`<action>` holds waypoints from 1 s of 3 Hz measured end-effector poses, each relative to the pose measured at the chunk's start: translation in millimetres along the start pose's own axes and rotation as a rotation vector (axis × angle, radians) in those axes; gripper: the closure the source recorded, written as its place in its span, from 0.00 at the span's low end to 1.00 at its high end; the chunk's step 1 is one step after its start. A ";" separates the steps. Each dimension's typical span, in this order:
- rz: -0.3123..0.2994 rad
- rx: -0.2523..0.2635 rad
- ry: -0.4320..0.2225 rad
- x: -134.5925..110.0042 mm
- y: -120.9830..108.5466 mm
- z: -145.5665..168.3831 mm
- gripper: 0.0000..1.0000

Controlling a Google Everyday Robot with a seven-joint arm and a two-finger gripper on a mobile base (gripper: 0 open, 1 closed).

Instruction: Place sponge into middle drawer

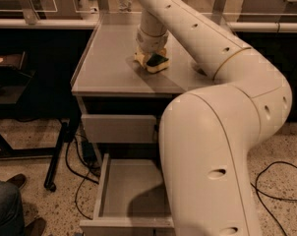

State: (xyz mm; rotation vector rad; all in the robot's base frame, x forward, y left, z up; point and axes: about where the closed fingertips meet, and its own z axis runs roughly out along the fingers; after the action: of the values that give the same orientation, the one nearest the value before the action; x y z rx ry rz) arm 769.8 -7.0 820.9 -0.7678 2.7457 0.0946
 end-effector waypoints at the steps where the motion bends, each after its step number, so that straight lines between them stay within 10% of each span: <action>1: 0.000 0.000 -0.001 -2.4 -0.3 -8.4 1.00; 3: -0.041 -0.012 -0.099 42.8 19.6 -65.6 1.00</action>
Offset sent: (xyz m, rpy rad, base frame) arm -0.0859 -0.0330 0.0731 0.0879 -0.1159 0.0687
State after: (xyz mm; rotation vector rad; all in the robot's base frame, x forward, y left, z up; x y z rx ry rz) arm 707.9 -20.6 870.8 -0.8006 2.6368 0.1374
